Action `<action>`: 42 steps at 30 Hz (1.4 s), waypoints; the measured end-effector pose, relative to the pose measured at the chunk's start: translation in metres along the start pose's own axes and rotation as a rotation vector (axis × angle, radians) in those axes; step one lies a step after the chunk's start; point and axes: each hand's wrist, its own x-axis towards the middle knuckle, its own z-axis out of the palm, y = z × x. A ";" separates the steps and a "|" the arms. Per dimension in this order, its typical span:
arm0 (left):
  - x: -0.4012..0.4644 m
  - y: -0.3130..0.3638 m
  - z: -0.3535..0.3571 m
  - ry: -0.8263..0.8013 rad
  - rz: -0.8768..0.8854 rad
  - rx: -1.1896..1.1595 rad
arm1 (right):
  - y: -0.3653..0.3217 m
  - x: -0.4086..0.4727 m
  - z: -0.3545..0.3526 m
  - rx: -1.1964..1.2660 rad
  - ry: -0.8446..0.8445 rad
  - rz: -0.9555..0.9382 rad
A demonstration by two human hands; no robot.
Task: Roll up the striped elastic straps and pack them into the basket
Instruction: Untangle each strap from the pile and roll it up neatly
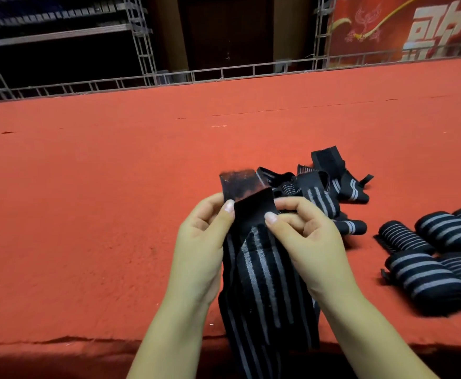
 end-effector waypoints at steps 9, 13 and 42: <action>0.002 -0.006 0.000 0.056 -0.011 0.050 | 0.003 0.003 0.000 -0.033 0.022 -0.110; 0.002 -0.003 -0.001 0.014 -0.018 0.039 | 0.000 0.006 -0.001 0.125 -0.023 -0.007; -0.001 -0.009 0.010 -0.129 -0.028 0.023 | -0.004 0.010 -0.001 0.057 0.075 -0.110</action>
